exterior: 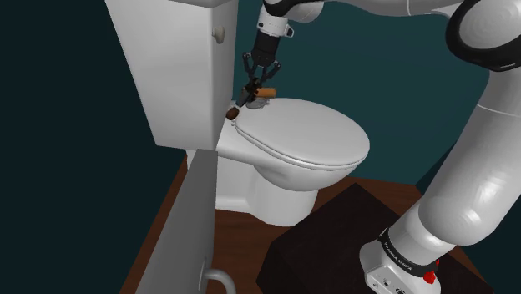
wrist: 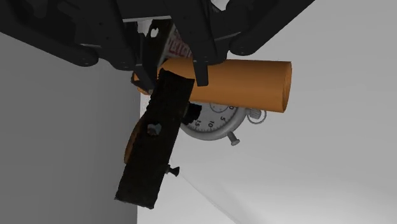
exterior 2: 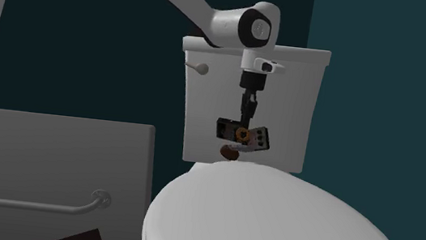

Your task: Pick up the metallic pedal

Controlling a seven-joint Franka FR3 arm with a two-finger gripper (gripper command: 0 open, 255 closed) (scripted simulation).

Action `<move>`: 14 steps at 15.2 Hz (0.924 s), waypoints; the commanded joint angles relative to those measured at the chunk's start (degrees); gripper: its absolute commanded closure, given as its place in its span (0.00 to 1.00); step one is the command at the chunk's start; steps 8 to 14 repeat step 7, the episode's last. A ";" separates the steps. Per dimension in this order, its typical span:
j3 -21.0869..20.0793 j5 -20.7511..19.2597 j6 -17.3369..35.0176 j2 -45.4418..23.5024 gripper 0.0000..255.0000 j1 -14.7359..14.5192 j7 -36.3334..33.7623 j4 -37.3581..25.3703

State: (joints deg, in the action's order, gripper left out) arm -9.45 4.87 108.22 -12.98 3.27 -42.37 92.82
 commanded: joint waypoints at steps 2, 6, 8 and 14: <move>-0.04 -0.06 -2.23 0.07 1.00 -0.06 -0.30 -2.17; -0.05 -0.11 -4.64 0.09 1.00 -0.08 -0.53 -4.57; -0.05 -0.12 -4.64 0.08 1.00 -0.08 -0.53 -4.58; -0.05 -0.12 -4.64 0.08 1.00 -0.08 -0.53 -4.58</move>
